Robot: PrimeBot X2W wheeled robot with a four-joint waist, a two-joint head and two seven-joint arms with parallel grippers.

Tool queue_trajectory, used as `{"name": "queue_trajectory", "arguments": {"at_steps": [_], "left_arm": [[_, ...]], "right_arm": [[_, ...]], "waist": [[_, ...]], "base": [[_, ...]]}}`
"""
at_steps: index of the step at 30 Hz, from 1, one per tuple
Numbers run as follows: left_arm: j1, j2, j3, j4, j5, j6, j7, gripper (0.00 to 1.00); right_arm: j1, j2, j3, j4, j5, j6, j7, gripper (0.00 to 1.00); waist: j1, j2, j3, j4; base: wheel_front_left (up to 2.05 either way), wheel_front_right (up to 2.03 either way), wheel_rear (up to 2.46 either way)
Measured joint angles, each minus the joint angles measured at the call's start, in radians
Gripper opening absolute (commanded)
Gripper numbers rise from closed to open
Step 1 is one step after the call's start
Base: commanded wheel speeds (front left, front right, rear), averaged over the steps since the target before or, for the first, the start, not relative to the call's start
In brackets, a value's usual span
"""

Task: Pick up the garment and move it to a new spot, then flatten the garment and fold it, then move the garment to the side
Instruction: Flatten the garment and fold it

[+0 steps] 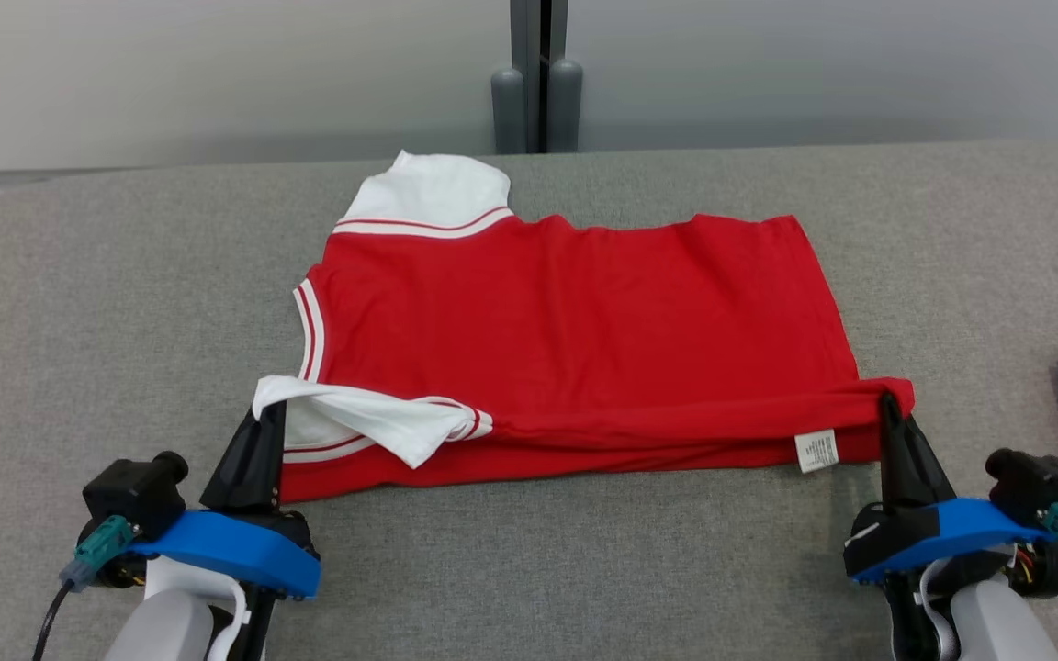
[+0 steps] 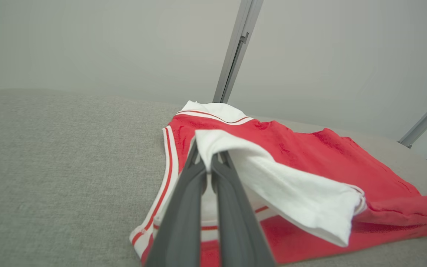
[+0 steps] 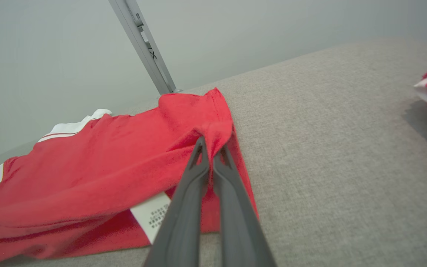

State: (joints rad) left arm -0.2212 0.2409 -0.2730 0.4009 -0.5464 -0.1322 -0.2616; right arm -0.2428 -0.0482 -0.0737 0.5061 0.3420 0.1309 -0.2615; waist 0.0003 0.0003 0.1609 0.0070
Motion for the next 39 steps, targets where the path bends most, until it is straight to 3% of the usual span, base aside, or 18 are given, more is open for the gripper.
{"name": "queue_trajectory", "arguments": {"at_steps": [15,16,17,18,25,39], "left_arm": [[-0.134,0.084,-0.063,0.036,-0.05,0.0,0.0,0.0],[-0.134,0.085,-0.065,0.038,-0.052,0.0,0.0,0.32],[-0.134,0.086,-0.065,0.038,-0.052,0.0,0.0,0.46],[-0.134,0.086,-0.06,0.04,-0.057,0.0,0.0,1.0],[-0.061,0.053,0.059,0.005,-0.05,0.001,0.0,1.0],[0.055,0.049,-0.011,0.095,-0.104,0.001,0.0,1.0]], "right_arm": [[-0.161,0.0,-0.003,0.058,-0.046,0.0,0.0,0.0],[-0.163,0.0,0.001,0.06,-0.048,0.0,0.0,0.4],[-0.164,0.0,0.005,0.058,-0.049,0.0,0.0,0.5],[-0.164,0.001,0.006,0.051,-0.049,0.0,0.0,1.0],[-0.103,0.0,-0.026,-0.022,-0.035,0.0,-0.001,1.0],[-0.016,0.0,-0.012,-0.036,-0.016,0.0,-0.001,1.0]], "waist": [[-0.0001,0.0001,0.127,0.005],[-0.0001,0.0,0.13,0.006],[-0.0002,0.0001,0.131,0.007],[-0.0002,0.0,0.132,0.007],[-0.0003,-0.0001,0.122,0.003],[-0.0003,-0.0003,0.106,-0.038]], "base": [[0.0,0.0,0.0],[0.0,0.0,0.0],[0.0,0.0,0.0],[0.0,0.0,0.0],[0.0,0.0,0.0],[0.0,0.0,0.0]]}}
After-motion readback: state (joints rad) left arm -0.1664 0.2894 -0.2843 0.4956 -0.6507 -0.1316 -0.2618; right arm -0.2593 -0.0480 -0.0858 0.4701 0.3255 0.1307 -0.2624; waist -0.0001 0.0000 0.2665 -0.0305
